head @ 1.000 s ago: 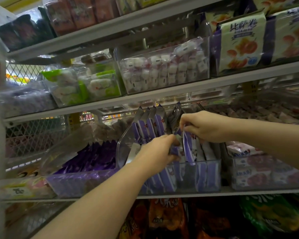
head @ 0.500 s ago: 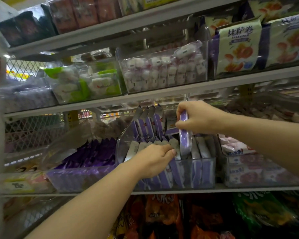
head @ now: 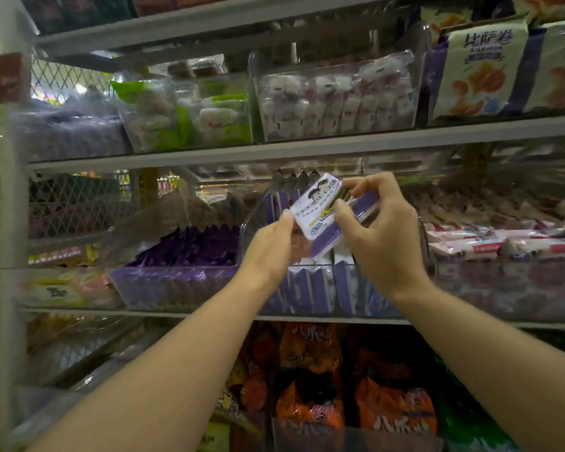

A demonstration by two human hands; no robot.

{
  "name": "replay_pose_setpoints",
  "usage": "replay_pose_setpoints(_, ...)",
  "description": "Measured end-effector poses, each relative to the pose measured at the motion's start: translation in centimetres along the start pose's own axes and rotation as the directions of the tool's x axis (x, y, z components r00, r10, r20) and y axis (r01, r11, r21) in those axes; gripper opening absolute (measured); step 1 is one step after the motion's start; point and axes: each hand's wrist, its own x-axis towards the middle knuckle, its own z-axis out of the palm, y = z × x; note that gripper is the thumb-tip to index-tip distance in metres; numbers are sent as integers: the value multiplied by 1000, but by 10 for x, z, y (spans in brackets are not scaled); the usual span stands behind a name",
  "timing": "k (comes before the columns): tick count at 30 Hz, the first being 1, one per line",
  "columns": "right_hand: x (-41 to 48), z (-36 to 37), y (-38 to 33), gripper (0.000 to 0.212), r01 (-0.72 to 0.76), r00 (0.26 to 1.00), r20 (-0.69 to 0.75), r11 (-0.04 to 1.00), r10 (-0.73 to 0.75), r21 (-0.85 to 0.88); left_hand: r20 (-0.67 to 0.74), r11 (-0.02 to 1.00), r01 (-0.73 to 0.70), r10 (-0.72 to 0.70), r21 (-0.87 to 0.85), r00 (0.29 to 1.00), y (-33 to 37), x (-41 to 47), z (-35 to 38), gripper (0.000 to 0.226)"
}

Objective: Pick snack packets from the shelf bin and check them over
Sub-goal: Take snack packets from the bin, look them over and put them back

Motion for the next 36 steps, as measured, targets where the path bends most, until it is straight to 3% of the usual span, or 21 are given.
replay_pose_setpoints(3,-37,26,-2,32,-47,999,4,991,47,123,-41,983,31,-39,-183,998,-2,-6,-13,41)
replay_pose_setpoints(5,-57,45,-5,36,-67,998,20,989,64,136,-71,976,-7,-8,-216,997,-7,-12,-23,38)
replay_pose_setpoints(10,-96,80,-11,33,-170,985,91,915,146,366,-232,983,-177,182,43,956,-35,-36,-52,36)
replay_pose_setpoints(12,-110,87,-8,43,-254,967,103,888,232,384,-252,969,-217,241,121,937,-53,-51,-64,38)
replay_pose_setpoints(17,-138,102,1,65,-541,839,212,719,502,436,-224,941,-279,318,190,921,-102,-89,-79,46)
replay_pose_setpoints(19,-147,108,5,66,-614,785,256,654,564,442,-208,945,-262,302,198,931,-118,-99,-81,49)
replay_pose_setpoints(23,-158,122,11,32,-683,717,296,552,631,479,-171,955,-196,236,221,957,-146,-109,-82,52)
replay_pose_setpoints(26,-162,127,18,18,-716,670,331,463,664,522,-151,972,-150,178,181,972,-157,-110,-82,54)
replay_pose_setpoints(31,-177,124,18,10,-756,642,427,434,636,490,-160,995,-55,42,-80,986,-154,-114,-89,23)
replay_pose_setpoints(36,-187,122,14,23,-813,559,527,298,640,500,-134,941,71,-122,-332,983,-150,-116,-95,17)
